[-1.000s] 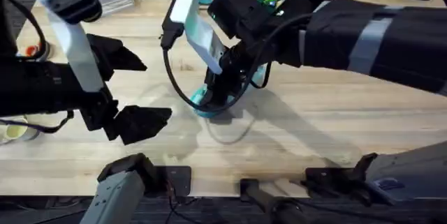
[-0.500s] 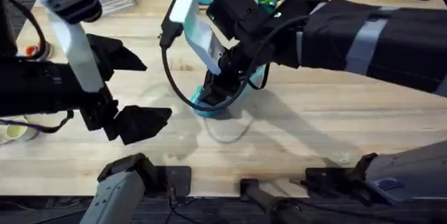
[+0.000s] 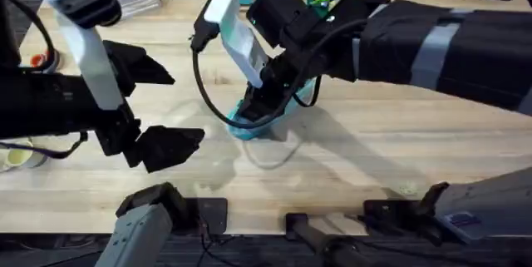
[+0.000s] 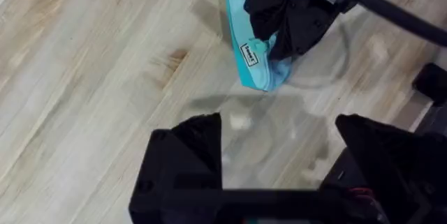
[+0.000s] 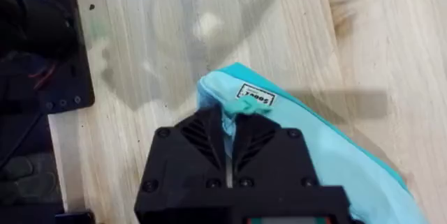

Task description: Unzip the bag, pick up the pens from the table one at a time and place them inside, then zip the bag closed.

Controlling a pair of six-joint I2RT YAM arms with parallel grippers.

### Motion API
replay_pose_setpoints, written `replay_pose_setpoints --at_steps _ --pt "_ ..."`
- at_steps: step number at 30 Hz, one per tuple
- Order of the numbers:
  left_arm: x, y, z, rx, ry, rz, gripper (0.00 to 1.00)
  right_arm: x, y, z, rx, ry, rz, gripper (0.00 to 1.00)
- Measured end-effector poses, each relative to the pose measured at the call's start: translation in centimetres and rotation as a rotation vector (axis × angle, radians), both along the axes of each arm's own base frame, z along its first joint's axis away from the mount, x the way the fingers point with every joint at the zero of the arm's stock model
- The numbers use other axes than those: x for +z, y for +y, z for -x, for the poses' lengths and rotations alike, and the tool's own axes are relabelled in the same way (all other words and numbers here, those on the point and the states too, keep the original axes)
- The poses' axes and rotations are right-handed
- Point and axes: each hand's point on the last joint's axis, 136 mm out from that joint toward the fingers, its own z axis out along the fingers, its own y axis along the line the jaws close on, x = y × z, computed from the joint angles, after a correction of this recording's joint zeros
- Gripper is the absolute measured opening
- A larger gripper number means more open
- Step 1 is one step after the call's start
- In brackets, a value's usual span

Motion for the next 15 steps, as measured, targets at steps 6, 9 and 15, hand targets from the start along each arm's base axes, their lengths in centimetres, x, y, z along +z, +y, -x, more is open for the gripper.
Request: replay_pose_setpoints --at_steps 6,9,15 --pt "0.0 0.0 0.0 0.0 0.0 0.0 0.988 0.0 0.01 -0.01 0.0 0.0 -0.001 0.035" --pt "0.0 0.0 0.0 0.0 0.0 0.0 0.989 0.02 0.03 -0.03 0.0 -0.001 -0.002 0.035" --pt "0.0 0.0 0.0 0.0 0.0 0.0 0.988 0.2 0.0 -0.01 0.0 -0.005 -0.005 0.035"
